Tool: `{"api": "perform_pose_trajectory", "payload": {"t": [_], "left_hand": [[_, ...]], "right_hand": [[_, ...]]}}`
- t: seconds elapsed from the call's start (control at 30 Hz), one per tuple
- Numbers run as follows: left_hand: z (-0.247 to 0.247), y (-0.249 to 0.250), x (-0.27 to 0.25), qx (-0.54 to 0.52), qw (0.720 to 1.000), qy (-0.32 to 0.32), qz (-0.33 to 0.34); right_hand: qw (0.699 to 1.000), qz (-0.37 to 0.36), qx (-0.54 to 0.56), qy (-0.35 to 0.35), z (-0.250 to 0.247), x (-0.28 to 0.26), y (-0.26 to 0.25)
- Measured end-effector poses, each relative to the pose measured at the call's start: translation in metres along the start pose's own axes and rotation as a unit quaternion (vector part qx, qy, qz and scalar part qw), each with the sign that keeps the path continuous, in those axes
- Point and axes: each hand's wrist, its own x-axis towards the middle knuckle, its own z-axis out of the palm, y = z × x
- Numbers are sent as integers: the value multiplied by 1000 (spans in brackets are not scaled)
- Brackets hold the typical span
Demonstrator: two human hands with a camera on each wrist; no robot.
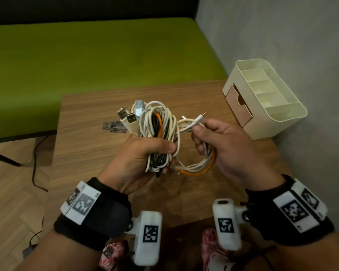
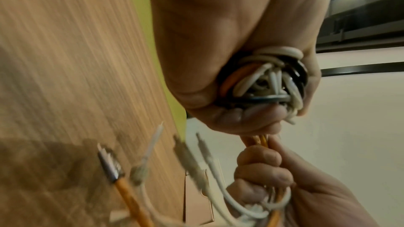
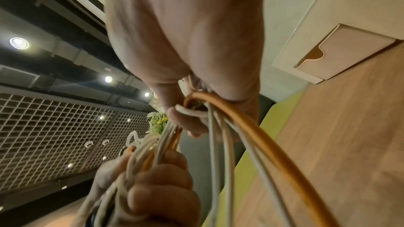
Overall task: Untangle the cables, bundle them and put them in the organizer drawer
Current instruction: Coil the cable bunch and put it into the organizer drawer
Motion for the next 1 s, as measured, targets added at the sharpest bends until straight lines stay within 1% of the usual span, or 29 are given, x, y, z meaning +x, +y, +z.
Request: {"api": "perform_pose_trajectory", "payload": {"t": [0.07,0.1,0.17,0.2,0.27,0.33,0.4,0.43,0.47,0.57,0.63,0.7,0.73,0.8,0.87,0.9,0.93,0.97,1.0], "left_hand": [[1,-1,0,8,1000,6,9],[1,-2,0,8,1000,7,13],[1,-2,1,9,1000,4,12],[2,-2,1,9,1000,0,9],[0,-2,1,-2,1000,-3,6],[-4,-1,1,-13,1000,-1,5],[-5,-1,1,-17,1000,-2,7],[-4,-1,1,-18,1000,-5,7],[-3,-2,0,-18,1000,-6,6],[-2,-4,1,-16,1000,1,-7],[-2,-4,2,-17,1000,1,-14],[-2,-4,2,-20,1000,-1,-23],[-2,-4,2,-18,999,-4,-28],[-1,-5,1,-6,999,-12,-38],[1,-7,1,10,999,-19,-46],[3,-8,1,18,999,-20,-48],[4,-9,1,24,998,-20,-46],[6,-9,1,29,998,-22,-42],[7,-10,0,33,998,-26,-36]], "right_hand": [[999,38,34,-8,-3,-2,-6],[998,49,32,-20,-5,-3,-10],[998,55,-22,-34,-9,-7,-17],[996,50,-67,-36,-11,-9,-19],[987,19,-160,-27,-13,-11,-21],[965,-10,-260,-21,-15,-10,-18],[938,-5,-346,-25,-19,-8,-12],[928,3,-373,-22,-19,-6,-11],[924,9,-383,-21,-19,-5,-12],[930,4,-367,-2,-25,-6,-13],[941,-26,-336,21,-28,-6,-12],[948,-92,-304,31,-25,-9,-13],[944,-140,-295,35,-24,-9,-13],[929,-240,-280,44,-20,-9,-14],[911,-315,-260,59,-15,-11,-17],[905,-336,-253,66,-13,-11,-19],[903,-342,-250,67,-10,-12,-18],[907,-333,-251,56,-6,-13,-17],[916,-305,-259,33,-2,-14,-16]]}}
